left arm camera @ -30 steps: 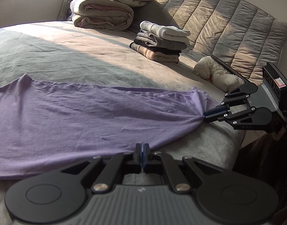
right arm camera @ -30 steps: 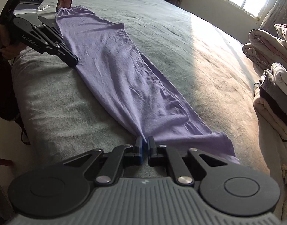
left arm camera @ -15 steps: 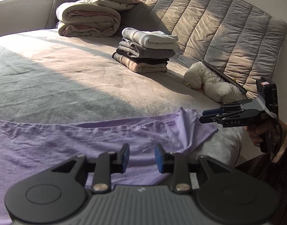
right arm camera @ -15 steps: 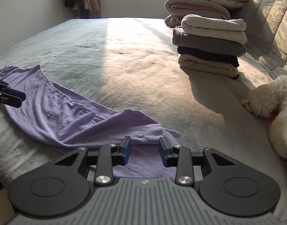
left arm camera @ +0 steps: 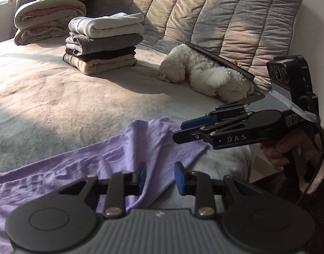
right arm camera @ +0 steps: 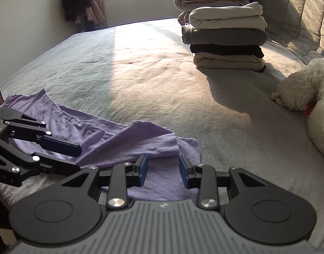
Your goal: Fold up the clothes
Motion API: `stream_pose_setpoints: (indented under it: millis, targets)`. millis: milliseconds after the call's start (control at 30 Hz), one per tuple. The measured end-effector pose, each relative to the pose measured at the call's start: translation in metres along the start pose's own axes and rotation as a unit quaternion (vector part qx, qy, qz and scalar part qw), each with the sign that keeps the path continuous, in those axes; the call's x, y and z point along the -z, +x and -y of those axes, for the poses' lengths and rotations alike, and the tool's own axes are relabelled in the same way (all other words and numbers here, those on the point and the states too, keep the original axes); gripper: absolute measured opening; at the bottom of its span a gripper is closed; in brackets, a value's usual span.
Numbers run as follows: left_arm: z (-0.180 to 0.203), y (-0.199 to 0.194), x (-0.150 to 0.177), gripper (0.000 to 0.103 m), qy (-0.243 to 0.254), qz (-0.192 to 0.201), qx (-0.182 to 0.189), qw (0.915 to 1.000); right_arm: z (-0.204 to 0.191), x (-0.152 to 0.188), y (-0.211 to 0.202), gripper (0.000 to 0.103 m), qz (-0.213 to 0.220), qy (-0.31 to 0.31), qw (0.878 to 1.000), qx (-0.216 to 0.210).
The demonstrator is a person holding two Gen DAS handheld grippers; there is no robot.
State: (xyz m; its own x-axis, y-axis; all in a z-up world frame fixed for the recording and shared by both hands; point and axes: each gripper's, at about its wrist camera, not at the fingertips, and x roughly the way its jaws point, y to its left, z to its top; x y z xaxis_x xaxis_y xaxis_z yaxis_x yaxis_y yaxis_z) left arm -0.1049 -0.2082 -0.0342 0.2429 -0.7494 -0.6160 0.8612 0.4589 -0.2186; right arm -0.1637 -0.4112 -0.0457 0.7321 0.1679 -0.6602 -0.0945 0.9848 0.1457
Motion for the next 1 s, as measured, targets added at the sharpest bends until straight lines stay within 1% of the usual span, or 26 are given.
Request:
stream_pose_setpoints:
  millis: [133,267,300,333,367,400,433,500,567,633,667,733,800,900,933,1000]
  targets:
    - [0.007,0.022,-0.008,0.027,0.016,-0.010,-0.017,0.9997,0.002,0.002,0.000,0.036,-0.005,0.012,1.000,-0.010]
    - [0.006,0.036,-0.010,0.027,0.017,-0.012,-0.034,0.9992,0.002,0.003,-0.002,0.036,-0.005,0.019,1.000,-0.011]
    - [0.004,0.037,-0.009,0.020,0.014,-0.010,-0.040,0.9991,0.003,0.002,-0.002,0.036,-0.004,0.021,1.000,-0.012]
    - [0.001,0.038,-0.008,0.006,0.008,-0.005,-0.046,0.9989,0.003,0.002,-0.002,0.036,-0.004,0.024,1.000,-0.013]
    - [-0.001,0.038,-0.007,0.003,0.003,-0.001,-0.053,0.9986,0.003,0.001,-0.002,0.036,-0.002,0.027,1.000,-0.015]
    - [-0.006,0.037,-0.007,0.002,-0.011,0.005,-0.054,0.9985,0.003,0.001,-0.002,0.036,-0.001,0.029,0.999,-0.016]
    - [-0.015,0.035,-0.006,0.002,-0.047,0.017,-0.049,0.9976,0.003,0.000,-0.002,0.036,0.000,0.031,0.999,-0.017]
    - [-0.037,0.030,-0.003,0.002,-0.129,0.037,-0.046,0.9899,0.003,-0.001,0.000,0.036,0.002,0.035,0.999,-0.018]
    - [-0.060,0.026,0.002,0.002,-0.208,0.051,-0.039,0.9760,0.003,-0.003,0.002,0.036,0.003,0.040,0.999,-0.019]
    - [-0.077,0.024,0.008,0.002,-0.263,0.054,-0.015,0.9631,0.003,-0.004,0.006,0.036,0.002,0.050,0.998,-0.023]
    - [-0.082,0.023,0.011,0.002,-0.280,0.055,-0.007,0.9584,0.004,-0.005,0.008,0.036,0.001,0.056,0.998,-0.026]
    - [-0.086,0.023,0.015,0.002,-0.300,0.055,0.002,0.9525,0.003,-0.007,0.015,0.036,-0.001,0.068,0.997,-0.032]
    - [-0.089,0.023,0.017,0.002,-0.312,0.054,0.011,0.9485,0.002,-0.010,0.021,0.036,-0.001,0.076,0.996,-0.038]
    - [-0.088,0.024,0.018,0.002,-0.320,0.056,0.021,0.9456,0.004,-0.015,0.029,0.036,0.004,0.107,0.993,-0.051]
    - [-0.089,0.024,0.019,0.002,-0.324,0.057,0.029,0.9441,0.006,-0.016,0.031,0.036,0.007,0.119,0.991,-0.057]
    - [-0.092,0.024,0.021,0.001,-0.342,0.057,0.062,0.9360,0.012,-0.018,0.035,0.036,0.014,0.151,0.986,-0.071]
